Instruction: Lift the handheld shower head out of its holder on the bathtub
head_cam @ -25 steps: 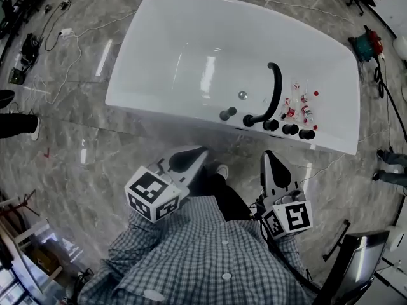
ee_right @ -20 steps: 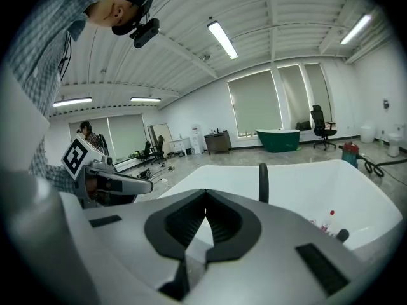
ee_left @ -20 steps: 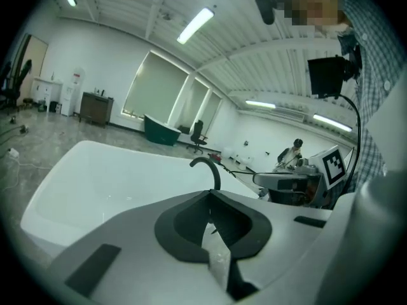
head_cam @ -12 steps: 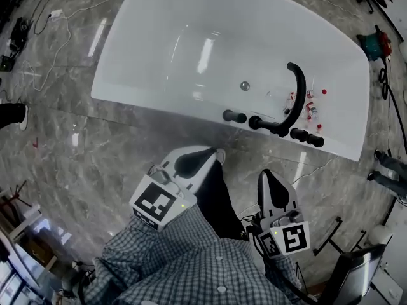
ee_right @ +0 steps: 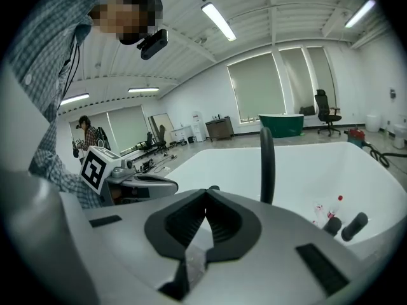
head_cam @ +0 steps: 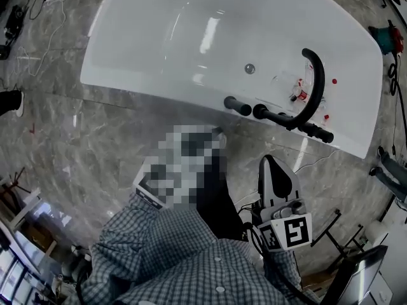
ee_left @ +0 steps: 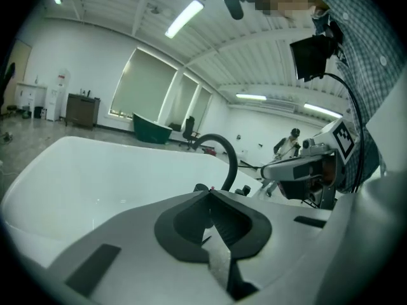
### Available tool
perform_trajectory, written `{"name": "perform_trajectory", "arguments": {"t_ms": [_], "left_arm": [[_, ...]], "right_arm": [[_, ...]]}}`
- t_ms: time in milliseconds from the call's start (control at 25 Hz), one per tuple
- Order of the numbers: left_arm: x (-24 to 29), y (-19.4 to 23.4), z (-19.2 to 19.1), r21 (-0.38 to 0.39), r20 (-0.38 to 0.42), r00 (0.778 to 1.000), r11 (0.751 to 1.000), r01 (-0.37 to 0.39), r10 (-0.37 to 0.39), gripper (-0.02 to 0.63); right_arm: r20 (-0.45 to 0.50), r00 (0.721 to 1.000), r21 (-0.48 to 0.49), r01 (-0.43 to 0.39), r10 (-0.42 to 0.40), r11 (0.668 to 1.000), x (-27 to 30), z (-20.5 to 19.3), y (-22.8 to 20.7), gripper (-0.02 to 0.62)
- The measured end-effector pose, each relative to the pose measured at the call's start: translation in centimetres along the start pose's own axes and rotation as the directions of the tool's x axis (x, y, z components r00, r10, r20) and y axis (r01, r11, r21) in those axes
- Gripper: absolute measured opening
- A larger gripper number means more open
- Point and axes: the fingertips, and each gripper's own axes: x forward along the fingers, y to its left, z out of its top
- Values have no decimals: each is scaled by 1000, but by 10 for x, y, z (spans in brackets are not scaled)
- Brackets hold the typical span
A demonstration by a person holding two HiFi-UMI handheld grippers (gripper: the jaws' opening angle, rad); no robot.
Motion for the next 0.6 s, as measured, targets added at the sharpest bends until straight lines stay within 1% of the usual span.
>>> {"name": "perform_trajectory", "arguments": {"t_ms": [160, 200, 280, 400, 480, 600], "left_arm": [[19, 13, -20, 65, -23, 999, 997, -48, 50, 9], [24, 16, -24, 69, -25, 998, 996, -54, 56, 9], [30, 22, -30, 52, -12, 998, 997, -59, 60, 11], [38, 38, -37, 30, -1, 997, 997, -74, 74, 11], [43, 49, -41, 51, 3, 996, 994, -92, 92, 11], [50, 62, -53, 96, -14, 992, 987, -126, 128, 11]], "right_arm": [[-12, 1000, 6, -26, 26, 1000, 9, -11, -5, 15], [-16, 999, 3, -31, 31, 1000, 11, -12, -7, 15], [-22, 999, -11, -46, 45, 999, 15, -13, -10, 15], [-23, 996, -62, -90, 89, 994, 24, -11, -10, 15], [-40, 993, -79, -116, 114, 990, 29, -15, -11, 15], [-36, 989, -69, -143, 141, 987, 35, -18, -13, 15]]}}
